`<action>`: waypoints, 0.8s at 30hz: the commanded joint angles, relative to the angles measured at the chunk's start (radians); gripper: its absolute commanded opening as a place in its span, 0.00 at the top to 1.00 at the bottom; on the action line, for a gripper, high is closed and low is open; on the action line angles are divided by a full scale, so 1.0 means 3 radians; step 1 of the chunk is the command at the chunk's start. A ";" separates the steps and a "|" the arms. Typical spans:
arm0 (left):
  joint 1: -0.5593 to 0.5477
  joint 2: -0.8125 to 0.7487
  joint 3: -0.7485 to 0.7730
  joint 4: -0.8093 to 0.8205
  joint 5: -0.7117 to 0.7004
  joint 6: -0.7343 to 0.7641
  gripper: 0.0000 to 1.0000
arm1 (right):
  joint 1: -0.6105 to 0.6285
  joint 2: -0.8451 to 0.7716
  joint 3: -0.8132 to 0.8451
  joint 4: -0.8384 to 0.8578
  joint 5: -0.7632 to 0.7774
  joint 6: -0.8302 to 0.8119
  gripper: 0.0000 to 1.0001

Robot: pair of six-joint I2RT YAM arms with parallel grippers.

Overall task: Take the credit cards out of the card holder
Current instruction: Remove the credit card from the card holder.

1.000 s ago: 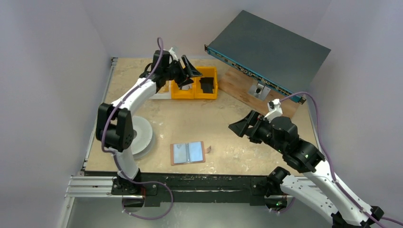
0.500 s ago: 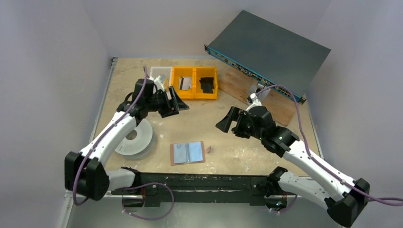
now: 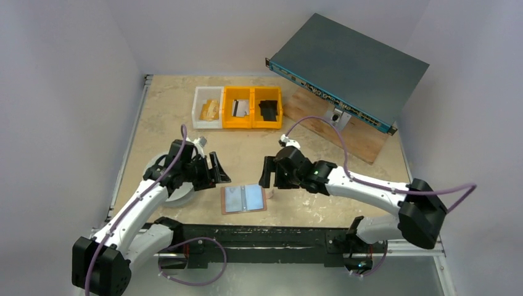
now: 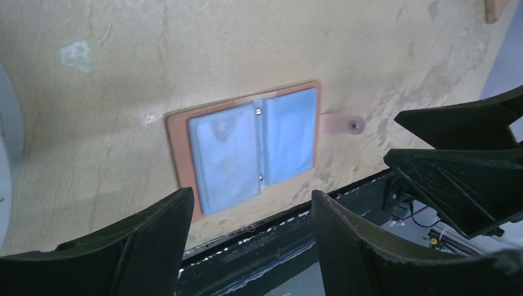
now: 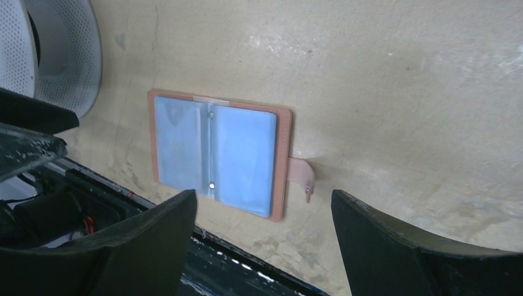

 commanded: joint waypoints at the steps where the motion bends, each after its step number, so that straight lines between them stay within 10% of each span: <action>1: 0.0030 -0.0141 -0.0107 -0.0092 -0.0189 0.0014 0.32 | 0.0185 0.0313 0.0345 0.0207 0.0249 0.0038 0.27; 8: 0.0029 -0.0275 -0.0170 -0.0212 -0.0308 -0.0095 0.35 | 0.0508 0.0994 0.0781 0.0164 0.0304 0.0042 0.43; 24: 0.0028 -0.0524 -0.0608 -0.0168 -0.0497 -0.0558 0.35 | 0.0820 0.2006 0.1549 -0.0093 0.0298 -0.0081 0.44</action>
